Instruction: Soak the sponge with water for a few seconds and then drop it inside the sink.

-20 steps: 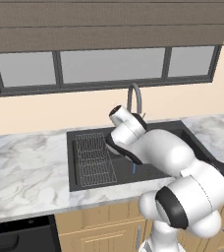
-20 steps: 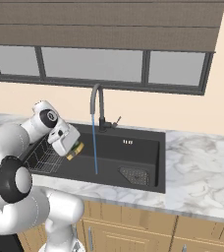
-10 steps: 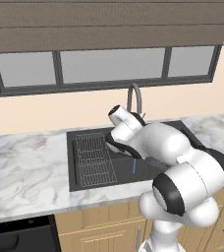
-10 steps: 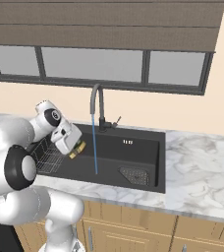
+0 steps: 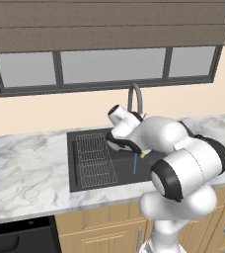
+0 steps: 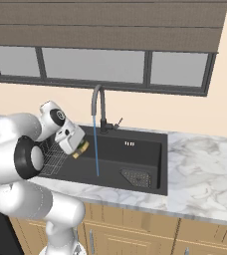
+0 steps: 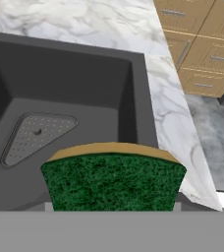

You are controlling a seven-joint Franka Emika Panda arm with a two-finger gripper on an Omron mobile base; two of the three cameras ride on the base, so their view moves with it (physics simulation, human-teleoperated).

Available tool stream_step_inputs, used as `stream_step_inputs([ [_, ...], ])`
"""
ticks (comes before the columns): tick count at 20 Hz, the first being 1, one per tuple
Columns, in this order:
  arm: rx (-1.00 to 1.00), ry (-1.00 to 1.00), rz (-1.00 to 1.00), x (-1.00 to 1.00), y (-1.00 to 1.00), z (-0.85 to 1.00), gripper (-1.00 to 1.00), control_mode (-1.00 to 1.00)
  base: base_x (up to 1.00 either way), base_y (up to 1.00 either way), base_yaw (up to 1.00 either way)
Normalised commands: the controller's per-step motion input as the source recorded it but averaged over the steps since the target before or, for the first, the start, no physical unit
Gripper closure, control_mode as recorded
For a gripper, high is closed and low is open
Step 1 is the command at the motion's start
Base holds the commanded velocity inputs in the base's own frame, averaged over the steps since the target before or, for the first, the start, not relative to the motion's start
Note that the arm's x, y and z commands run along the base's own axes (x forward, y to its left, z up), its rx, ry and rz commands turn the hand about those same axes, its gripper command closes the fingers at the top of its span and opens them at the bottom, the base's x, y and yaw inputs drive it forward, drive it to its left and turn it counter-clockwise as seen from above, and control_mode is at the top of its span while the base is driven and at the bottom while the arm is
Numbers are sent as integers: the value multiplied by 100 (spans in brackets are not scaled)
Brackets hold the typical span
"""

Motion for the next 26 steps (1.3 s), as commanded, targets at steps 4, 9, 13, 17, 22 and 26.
stream_step_inputs([
  [4, 0, 0, 0, 26, 0, -10, 100, -100, 0, 0, 0],
  [9, 0, 0, 0, 26, 0, -11, 100, -100, 0, 0, 0],
  [13, 0, 0, 0, 30, 0, -16, 100, -100, 0, 0, 0],
  [17, 0, 0, 0, 29, 0, -18, 100, -100, 0, 0, 0],
  [22, 0, 0, 0, 34, 0, -20, 100, -100, 0, 0, 0],
  [26, 0, 0, 0, 36, 0, -22, 100, -100, 0, 0, 0],
])
